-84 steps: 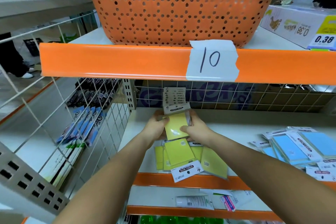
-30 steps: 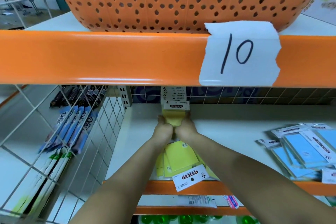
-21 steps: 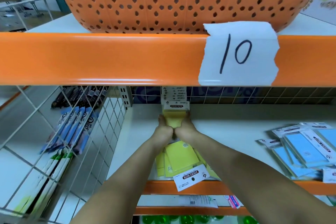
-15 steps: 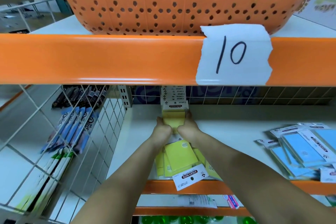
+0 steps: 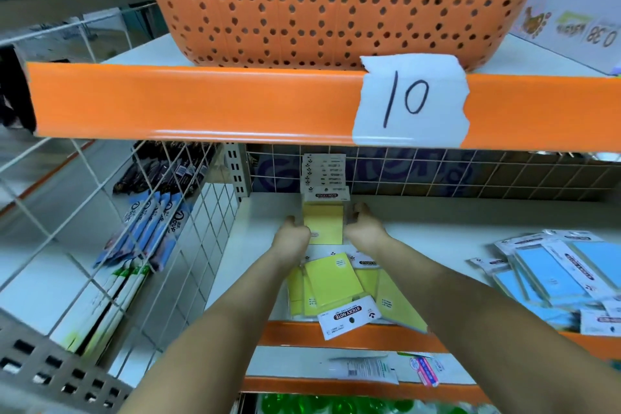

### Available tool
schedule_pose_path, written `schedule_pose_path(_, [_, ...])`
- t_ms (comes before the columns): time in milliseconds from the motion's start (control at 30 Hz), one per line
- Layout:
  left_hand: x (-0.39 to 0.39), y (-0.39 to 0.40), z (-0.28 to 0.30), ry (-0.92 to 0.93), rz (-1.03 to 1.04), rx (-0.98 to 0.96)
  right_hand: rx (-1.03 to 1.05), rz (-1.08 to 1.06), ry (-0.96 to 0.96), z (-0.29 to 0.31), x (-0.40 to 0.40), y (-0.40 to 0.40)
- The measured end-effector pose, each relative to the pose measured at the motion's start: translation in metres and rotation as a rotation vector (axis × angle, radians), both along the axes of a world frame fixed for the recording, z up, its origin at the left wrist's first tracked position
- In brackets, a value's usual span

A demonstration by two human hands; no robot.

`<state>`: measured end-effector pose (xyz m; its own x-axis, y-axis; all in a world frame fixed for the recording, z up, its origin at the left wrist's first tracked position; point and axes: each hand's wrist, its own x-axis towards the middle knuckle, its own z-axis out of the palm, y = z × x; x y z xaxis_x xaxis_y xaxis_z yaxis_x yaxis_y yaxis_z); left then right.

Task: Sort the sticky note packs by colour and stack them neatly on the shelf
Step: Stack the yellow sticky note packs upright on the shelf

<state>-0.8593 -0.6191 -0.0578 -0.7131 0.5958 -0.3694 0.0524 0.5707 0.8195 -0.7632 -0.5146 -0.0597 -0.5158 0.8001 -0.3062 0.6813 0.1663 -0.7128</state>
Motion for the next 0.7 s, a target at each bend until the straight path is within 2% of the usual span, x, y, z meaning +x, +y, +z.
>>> schedule_pose_path(167, [-0.003, -0.020, 0.007, 0.227, -0.016, -0.189, 0.122, 0.148, -0.126, 0.022, 0.026, -0.008])
schedule_pose_path(300, [0.009, -0.031, 0.007, 0.203, -0.045, -0.243, 0.016, 0.216, -0.229, 0.018, 0.038, -0.015])
schedule_pose_path(433, [0.024, -0.033, -0.004, 0.106, -0.082, -0.250, 0.021, 0.251, -0.301, 0.010, 0.042, -0.029])
schedule_pose_path(700, [0.033, -0.034, -0.007, 0.118, -0.093, -0.277, 0.019, 0.261, -0.274, 0.009, 0.040, -0.038])
